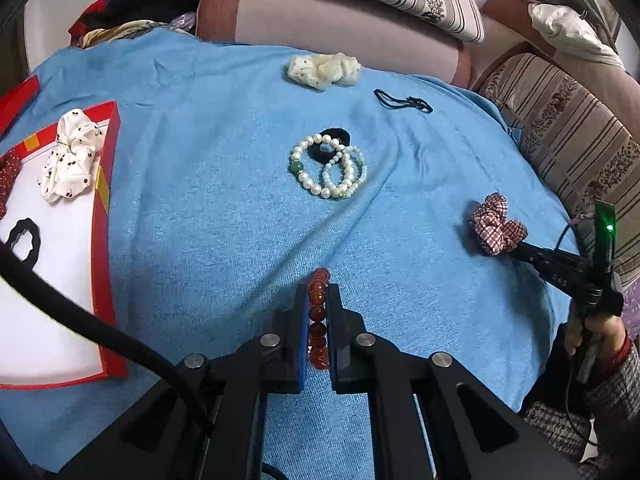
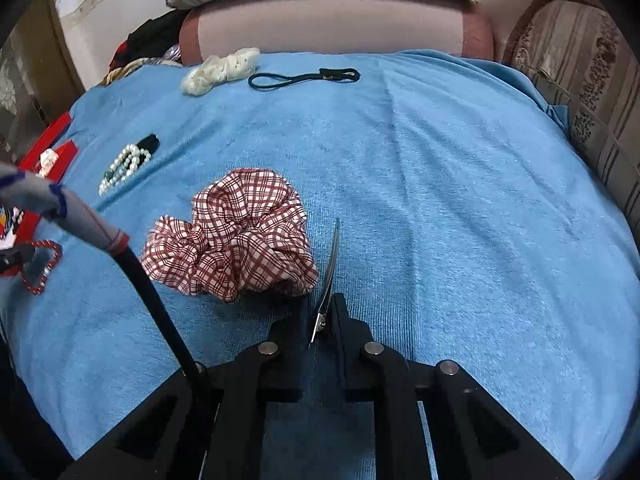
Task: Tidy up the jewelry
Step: 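Carry the red-bead bracelet and metal clip into the white tray and open both tools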
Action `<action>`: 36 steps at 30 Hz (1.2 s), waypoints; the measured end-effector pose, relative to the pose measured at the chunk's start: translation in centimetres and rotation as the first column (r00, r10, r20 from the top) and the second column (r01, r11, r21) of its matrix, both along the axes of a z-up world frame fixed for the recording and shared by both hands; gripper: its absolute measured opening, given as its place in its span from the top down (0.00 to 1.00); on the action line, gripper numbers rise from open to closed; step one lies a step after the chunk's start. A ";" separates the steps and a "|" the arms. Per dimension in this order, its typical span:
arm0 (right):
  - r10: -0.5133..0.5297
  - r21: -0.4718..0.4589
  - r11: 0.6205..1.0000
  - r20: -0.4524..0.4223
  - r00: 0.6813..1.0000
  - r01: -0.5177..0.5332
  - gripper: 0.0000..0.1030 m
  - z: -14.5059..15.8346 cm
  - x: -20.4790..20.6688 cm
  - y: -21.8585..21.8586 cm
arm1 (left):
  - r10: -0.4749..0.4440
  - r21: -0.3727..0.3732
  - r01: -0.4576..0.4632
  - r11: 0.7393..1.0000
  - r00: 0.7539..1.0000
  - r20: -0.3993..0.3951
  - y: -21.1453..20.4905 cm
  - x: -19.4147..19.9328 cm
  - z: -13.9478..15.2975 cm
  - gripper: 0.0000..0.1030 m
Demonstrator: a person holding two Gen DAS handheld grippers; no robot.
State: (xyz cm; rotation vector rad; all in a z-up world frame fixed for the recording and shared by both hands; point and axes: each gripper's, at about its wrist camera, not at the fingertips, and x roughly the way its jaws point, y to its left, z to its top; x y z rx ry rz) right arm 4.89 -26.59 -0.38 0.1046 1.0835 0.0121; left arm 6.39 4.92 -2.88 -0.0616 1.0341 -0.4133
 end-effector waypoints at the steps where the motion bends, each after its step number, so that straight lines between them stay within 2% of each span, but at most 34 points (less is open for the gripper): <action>1: -0.017 -0.004 1.000 0.007 1.000 0.017 0.89 0.6 -0.6 -0.3 | 0.002 -0.002 -0.002 1.000 1.000 0.009 0.1 -0.1 0.3 0.93; 8: -0.078 0.045 0.996 0.082 0.994 0.074 0.89 5.4 -4.8 -1.6 | 0.026 -0.039 -0.024 0.999 0.998 0.065 1.3 -1.3 3.2 0.93; 13: 0.001 0.089 0.996 0.141 0.990 -0.013 0.89 8.5 -4.5 1.6 | 0.061 -0.080 -0.052 0.995 0.992 0.112 3.3 -2.5 6.2 0.93; 17: 0.135 0.099 0.983 0.169 0.976 -0.153 0.89 9.8 -3.0 6.6 | 0.115 -0.094 -0.103 0.990 0.983 0.143 6.3 -3.5 8.5 0.93; 20: 0.247 0.126 0.954 0.178 0.952 -0.271 0.89 10.4 -1.4 11.4 | 0.166 -0.084 -0.154 0.984 0.972 0.165 9.3 -4.0 9.8 0.93; 25: 0.421 0.140 0.880 0.210 0.882 -0.454 0.89 11.4 1.6 20.9 | 0.270 -0.013 -0.273 0.962 0.943 0.194 15.2 -4.4 10.9 0.93; 30: 0.519 0.216 0.804 0.200 0.831 -0.554 0.88 10.3 4.8 29.1 | 0.369 0.058 -0.383 0.922 0.913 0.172 21.0 -3.7 9.6 0.93; 36: 0.600 0.232 0.753 0.141 0.788 -0.615 0.88 6.5 7.5 37.5 | 0.443 0.105 -0.453 0.885 0.890 0.110 25.7 -1.5 5.6 0.93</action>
